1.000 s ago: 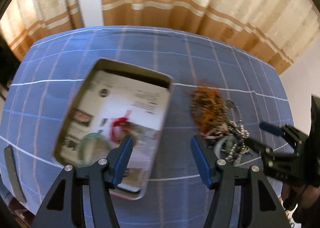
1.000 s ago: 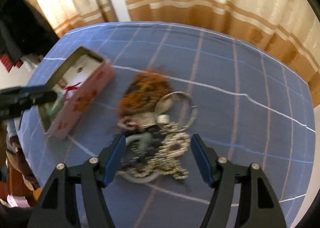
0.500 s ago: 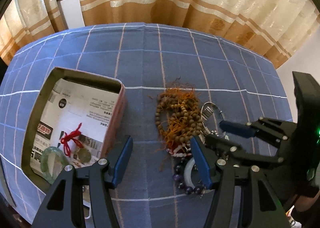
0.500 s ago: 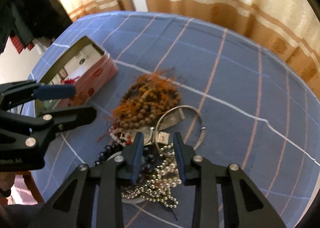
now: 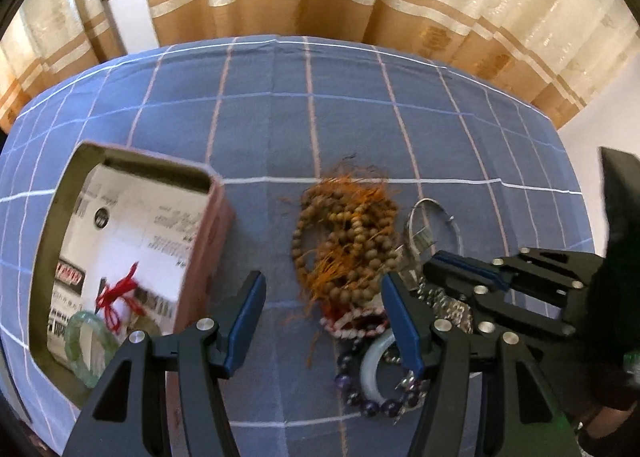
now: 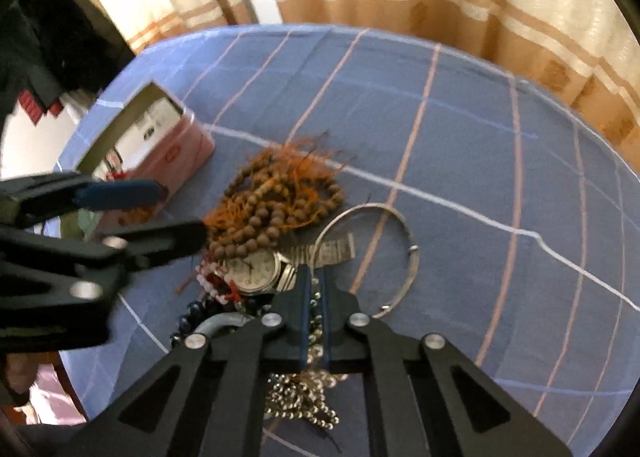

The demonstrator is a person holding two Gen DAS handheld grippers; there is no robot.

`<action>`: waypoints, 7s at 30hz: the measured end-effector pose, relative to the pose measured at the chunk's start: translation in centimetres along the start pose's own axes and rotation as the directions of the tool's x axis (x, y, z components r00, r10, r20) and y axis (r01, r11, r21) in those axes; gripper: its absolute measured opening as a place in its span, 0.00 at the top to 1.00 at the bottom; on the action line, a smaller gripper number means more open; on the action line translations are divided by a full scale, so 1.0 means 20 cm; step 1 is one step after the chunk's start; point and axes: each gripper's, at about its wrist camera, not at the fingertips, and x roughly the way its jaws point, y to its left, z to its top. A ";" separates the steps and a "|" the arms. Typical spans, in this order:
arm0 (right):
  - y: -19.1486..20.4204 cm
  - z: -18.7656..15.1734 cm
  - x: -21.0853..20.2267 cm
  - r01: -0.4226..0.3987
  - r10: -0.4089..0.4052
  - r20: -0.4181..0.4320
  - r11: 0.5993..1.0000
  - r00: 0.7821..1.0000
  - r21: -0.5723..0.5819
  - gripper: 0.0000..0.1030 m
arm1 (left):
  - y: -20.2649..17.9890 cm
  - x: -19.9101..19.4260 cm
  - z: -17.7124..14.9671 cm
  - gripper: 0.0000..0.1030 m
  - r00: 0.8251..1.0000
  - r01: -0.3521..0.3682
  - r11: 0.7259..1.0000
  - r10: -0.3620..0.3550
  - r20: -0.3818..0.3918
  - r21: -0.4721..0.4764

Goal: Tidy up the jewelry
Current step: 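Grasp the brown wooden bead strand from the pile with the left gripper, then lift the bead strand toward the tin with the left gripper while the right gripper grasps the silver bangle, then lower the bead strand into the tin with the left gripper while the right gripper carries the silver bangle there, then open both grippers over the tin and move them back to the jewelry pile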

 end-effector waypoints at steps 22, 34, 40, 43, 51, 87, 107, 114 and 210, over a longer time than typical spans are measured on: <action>0.03 0.02 0.04 -0.031 0.031 -0.007 1.000 1.000 -0.007 0.61 | -0.03 0.01 0.07 0.72 0.999 0.031 0.996 -0.033 0.023 0.083; 0.04 0.01 0.08 -0.017 0.016 -0.052 1.000 0.999 -0.014 0.95 | 0.00 -0.13 0.07 0.73 0.996 0.045 0.997 -0.049 0.073 0.061; 0.05 0.00 -0.07 -0.011 0.011 0.002 1.000 1.000 -0.009 0.96 | 0.00 -0.24 0.08 0.73 0.993 0.044 0.996 -0.052 0.109 0.077; 0.05 -0.01 -0.09 -0.029 0.030 0.015 0.999 0.999 -0.028 0.94 | 0.01 -0.28 0.09 0.73 0.991 0.045 0.997 -0.053 0.123 0.069; 0.08 0.08 0.10 0.033 -0.033 -0.041 0.999 0.999 0.004 0.78 | 0.05 -0.32 0.10 0.73 0.990 0.027 0.998 -0.035 0.136 0.058; 0.73 0.46 -0.21 -0.103 0.144 0.166 0.967 0.976 -0.232 0.93 | 0.63 -0.81 0.03 0.73 0.953 -0.023 0.994 0.053 0.298 -0.105; 0.55 0.37 -0.29 -0.050 0.074 0.200 0.991 0.977 -0.126 0.93 | 0.36 -0.78 -0.05 0.73 0.962 0.076 0.995 -0.089 0.258 0.061; 0.42 0.28 -0.36 -0.018 0.037 0.207 0.996 0.978 -0.092 0.93 | 0.19 -0.68 -0.15 0.72 0.969 0.121 0.987 -0.141 0.205 0.106; 0.08 -0.31 -0.32 0.093 -0.096 0.039 0.994 0.995 0.064 0.28 | 0.05 -0.23 -0.27 0.46 1.000 0.016 0.998 -0.017 0.026 0.060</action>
